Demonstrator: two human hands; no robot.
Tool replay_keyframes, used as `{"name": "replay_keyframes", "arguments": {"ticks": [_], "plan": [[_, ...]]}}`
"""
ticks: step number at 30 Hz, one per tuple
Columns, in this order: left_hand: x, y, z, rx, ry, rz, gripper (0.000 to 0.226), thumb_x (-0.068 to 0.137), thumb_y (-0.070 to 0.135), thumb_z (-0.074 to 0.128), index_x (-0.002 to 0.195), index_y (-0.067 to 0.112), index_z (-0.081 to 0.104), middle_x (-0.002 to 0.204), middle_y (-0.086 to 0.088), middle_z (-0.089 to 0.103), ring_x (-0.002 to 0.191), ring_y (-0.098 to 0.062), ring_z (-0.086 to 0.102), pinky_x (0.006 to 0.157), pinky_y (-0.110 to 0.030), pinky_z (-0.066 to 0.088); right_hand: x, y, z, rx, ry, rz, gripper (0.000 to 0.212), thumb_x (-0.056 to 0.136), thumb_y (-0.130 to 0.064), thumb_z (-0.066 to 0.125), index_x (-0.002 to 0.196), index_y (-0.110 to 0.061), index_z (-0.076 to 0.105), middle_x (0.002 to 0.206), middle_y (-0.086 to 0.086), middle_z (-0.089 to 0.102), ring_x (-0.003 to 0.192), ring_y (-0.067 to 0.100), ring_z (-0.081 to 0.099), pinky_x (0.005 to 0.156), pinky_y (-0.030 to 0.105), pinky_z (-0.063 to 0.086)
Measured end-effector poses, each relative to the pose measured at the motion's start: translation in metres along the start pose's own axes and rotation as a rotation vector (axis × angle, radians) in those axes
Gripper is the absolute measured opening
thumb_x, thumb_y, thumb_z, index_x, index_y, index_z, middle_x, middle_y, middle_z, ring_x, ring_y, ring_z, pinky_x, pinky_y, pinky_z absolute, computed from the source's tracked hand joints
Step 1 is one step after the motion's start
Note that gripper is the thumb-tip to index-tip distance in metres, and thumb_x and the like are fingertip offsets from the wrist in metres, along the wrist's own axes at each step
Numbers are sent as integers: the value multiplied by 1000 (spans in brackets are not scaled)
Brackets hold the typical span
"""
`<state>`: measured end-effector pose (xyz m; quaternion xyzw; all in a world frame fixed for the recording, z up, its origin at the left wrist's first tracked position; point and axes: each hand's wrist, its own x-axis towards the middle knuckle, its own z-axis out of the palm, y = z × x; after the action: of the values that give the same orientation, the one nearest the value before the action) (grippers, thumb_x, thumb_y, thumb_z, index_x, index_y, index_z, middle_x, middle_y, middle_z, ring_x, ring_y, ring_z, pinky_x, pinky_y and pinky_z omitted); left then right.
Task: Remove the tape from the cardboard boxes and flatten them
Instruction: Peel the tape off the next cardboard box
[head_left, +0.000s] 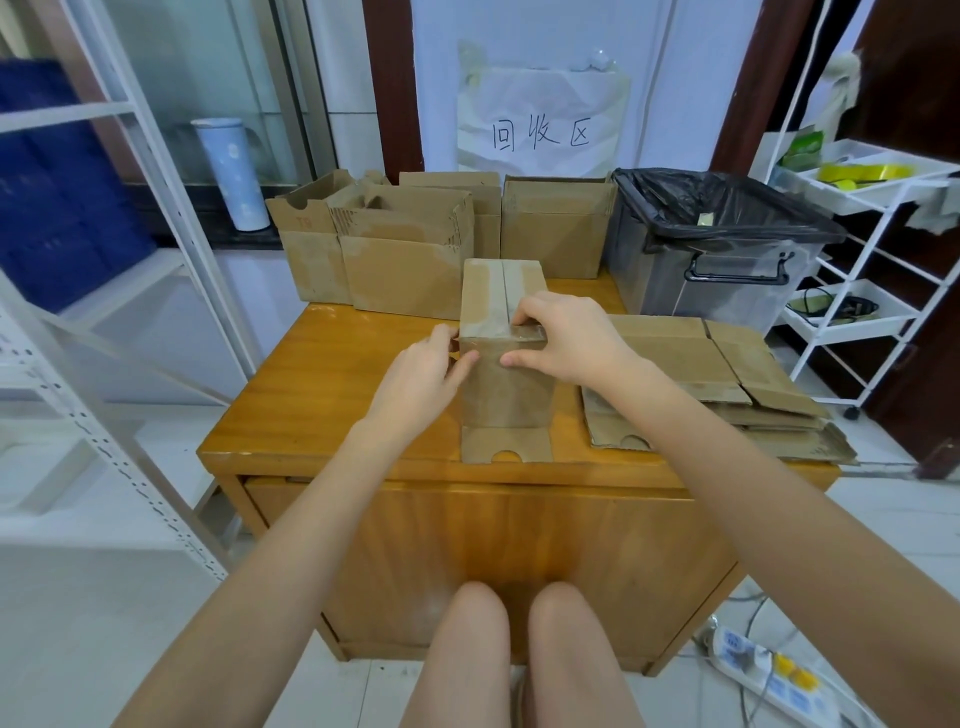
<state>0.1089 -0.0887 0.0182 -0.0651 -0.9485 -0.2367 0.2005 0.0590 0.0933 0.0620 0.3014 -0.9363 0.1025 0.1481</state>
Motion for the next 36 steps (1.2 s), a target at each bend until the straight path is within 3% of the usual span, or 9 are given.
{"name": "replay_keyframes", "arguments": {"ticks": [4,15,18,22,26,29,36], "plan": [[-1,-3,1,-45,-32,-44,51,87,34,67,125,5,48,109,-10,65,98,-27,64,82,-43,53,-1,-2,0,-6,0,-4,46,80,-50,69,110,-17,59,106,-2,61,94,17,57,78,30,44],[0,-1,6,-36,-11,-48,30,95,16,56,122,5,48,110,-12,65,103,-31,62,80,-38,48,-1,-3,-1,-9,-8,-5,45,80,-51,69,108,-16,60,104,-1,62,93,17,56,79,33,47],[-2,-4,6,-78,-4,-42,43,94,19,60,132,6,45,115,-12,64,105,-28,62,84,-37,50,-1,-3,-2,-12,-12,-7,46,80,-50,69,110,-16,60,106,-1,62,94,17,57,80,32,46],[-5,-4,8,-74,-100,-76,78,80,35,76,141,9,35,127,-8,57,110,-22,59,90,-35,51,-2,-3,-3,-8,-12,-9,45,81,-50,69,110,-17,60,107,-1,61,96,16,57,81,32,47],[-5,-7,17,55,-68,-89,55,81,40,72,115,4,47,100,-12,66,91,-30,64,68,-33,47,-2,-3,-2,-3,-13,-13,45,81,-50,68,110,-17,60,107,-1,62,96,16,57,81,32,47],[-4,-9,18,79,-62,-40,46,87,38,66,109,2,47,90,-13,67,85,-34,64,67,-41,48,-1,-2,-2,-30,-18,-27,44,81,-50,68,110,-17,60,107,-1,62,97,17,57,80,32,46],[-6,-10,22,138,-33,22,18,97,17,55,97,7,40,93,-16,68,85,-38,63,59,-34,34,-1,-3,-1,-53,-26,-38,43,82,-49,67,110,-17,60,107,0,62,98,19,57,77,29,41]]}}
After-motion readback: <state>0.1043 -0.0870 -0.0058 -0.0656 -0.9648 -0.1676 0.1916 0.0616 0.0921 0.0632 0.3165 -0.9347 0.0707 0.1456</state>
